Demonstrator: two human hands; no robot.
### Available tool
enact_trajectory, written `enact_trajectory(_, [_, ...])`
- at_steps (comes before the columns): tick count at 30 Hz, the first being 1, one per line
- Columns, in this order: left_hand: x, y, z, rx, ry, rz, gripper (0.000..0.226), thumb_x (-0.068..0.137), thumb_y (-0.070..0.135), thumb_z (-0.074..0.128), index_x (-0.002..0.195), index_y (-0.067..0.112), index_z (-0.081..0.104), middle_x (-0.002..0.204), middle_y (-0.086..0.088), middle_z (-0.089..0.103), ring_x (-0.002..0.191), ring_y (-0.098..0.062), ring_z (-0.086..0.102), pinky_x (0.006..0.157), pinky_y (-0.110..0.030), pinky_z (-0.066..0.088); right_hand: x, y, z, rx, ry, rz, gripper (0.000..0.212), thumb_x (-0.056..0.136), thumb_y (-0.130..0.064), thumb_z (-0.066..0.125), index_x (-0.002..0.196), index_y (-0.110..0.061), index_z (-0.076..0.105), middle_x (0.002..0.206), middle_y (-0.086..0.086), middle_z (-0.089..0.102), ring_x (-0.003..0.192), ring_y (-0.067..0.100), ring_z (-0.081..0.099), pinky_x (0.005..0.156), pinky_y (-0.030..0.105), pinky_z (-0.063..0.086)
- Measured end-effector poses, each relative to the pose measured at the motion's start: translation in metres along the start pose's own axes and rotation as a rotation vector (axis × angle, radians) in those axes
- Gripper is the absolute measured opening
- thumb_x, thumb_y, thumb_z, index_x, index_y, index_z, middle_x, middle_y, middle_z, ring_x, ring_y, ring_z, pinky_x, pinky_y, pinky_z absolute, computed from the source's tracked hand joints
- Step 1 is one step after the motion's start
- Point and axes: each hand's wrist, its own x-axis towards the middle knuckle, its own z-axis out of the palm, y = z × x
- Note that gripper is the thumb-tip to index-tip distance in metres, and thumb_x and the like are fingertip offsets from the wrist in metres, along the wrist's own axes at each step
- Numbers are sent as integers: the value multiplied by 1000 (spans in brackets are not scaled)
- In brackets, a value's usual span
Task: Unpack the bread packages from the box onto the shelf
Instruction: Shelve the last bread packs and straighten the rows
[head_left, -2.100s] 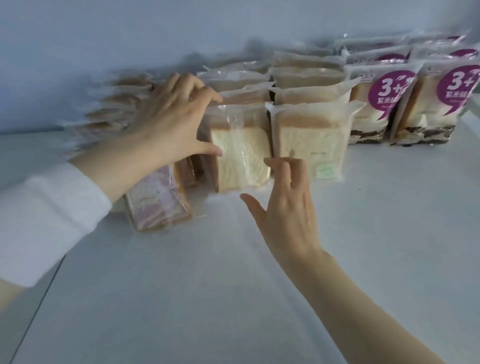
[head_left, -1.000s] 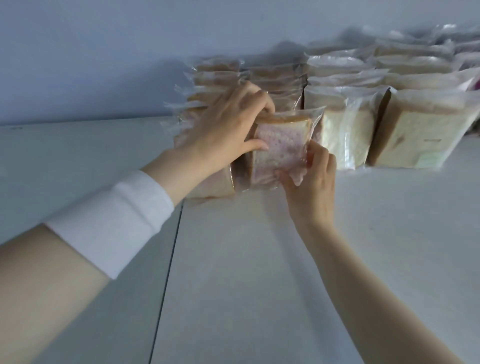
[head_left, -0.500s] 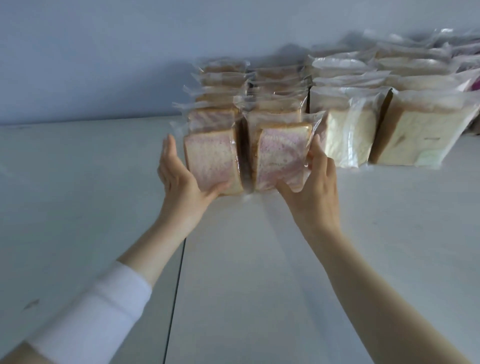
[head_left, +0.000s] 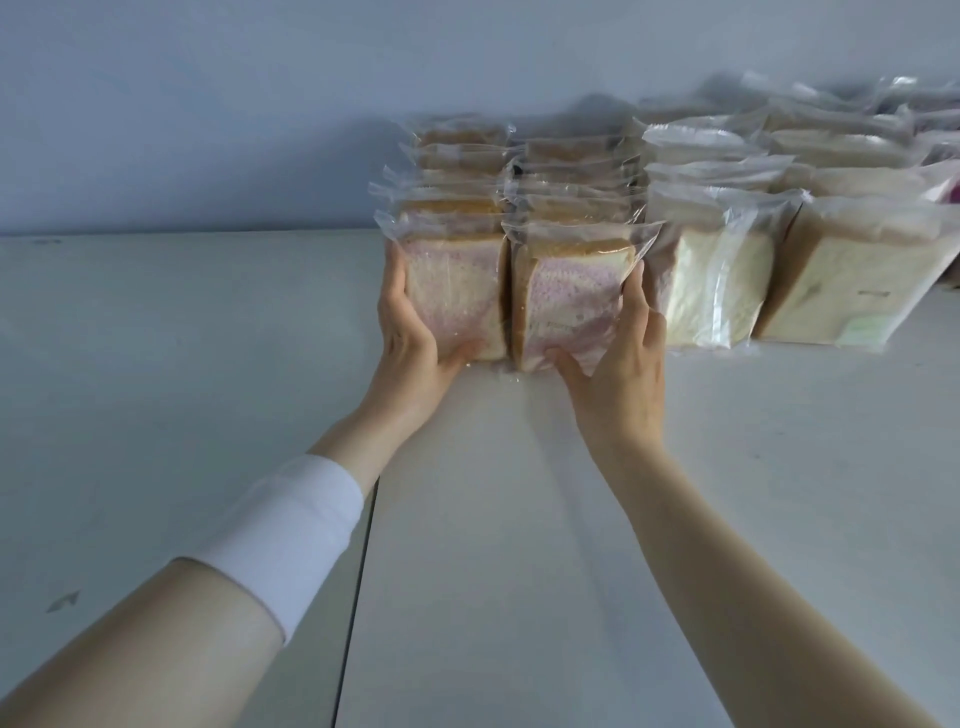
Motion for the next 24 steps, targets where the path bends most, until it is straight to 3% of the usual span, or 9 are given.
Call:
enact_trajectory(5, [0,2,-3,-36,-38,4,104,77,1,71,138,-15,-12,149,-34,0,144,-40,8,117,-52,13,-2,-1,5,-4,18,-6,93,77,-13,72,148,-14,12,145,9,29,135,24,30,105,32,33])
enact_trajectory(8, [1,3,-6,-16,-61,-23,112,74,8,76,139,-14,-12,150,-31,0,144,-37,8,118,-45,12,-5,-1,3,-13,-1,-22,94,79,-15,70,149,-14,9,147,9,26,137,23,25,105,29,31])
enact_trajectory(11, [-3,4,-11,14,-93,-42,123,69,22,80,141,-8,-16,152,-27,0,144,-34,9,119,-47,15,-5,-1,-6,-69,-27,-53,96,79,-18,70,149,-13,4,150,9,25,136,22,24,103,30,31])
enact_trajectory(14, [-9,13,-21,47,-86,-81,119,72,22,77,142,-6,-15,155,-23,-6,145,-32,3,119,-50,11,-11,-3,-12,-130,-12,-62,98,78,-23,71,148,-12,4,147,13,30,134,26,28,105,35,31])
enact_trajectory(17, [-21,22,-34,275,-21,132,100,78,30,70,145,-4,4,152,-31,5,144,-38,7,116,-56,15,-19,-3,-21,-213,26,-82,89,81,-29,68,148,-12,11,138,16,38,126,30,37,104,36,32])
enact_trajectory(20, [-28,41,-46,579,32,373,77,80,32,64,139,2,25,149,-33,20,140,-43,19,113,-54,16,-26,-4,-38,-309,2,-75,76,86,-31,61,147,-13,19,142,13,33,129,28,32,106,34,26])
enact_trajectory(24, [-24,89,-40,865,-121,615,70,73,26,73,130,-1,44,144,-27,36,135,-42,34,110,-57,22,-35,0,-72,-498,-91,-84,66,90,-34,54,144,-15,23,149,11,23,137,28,23,109,39,24])
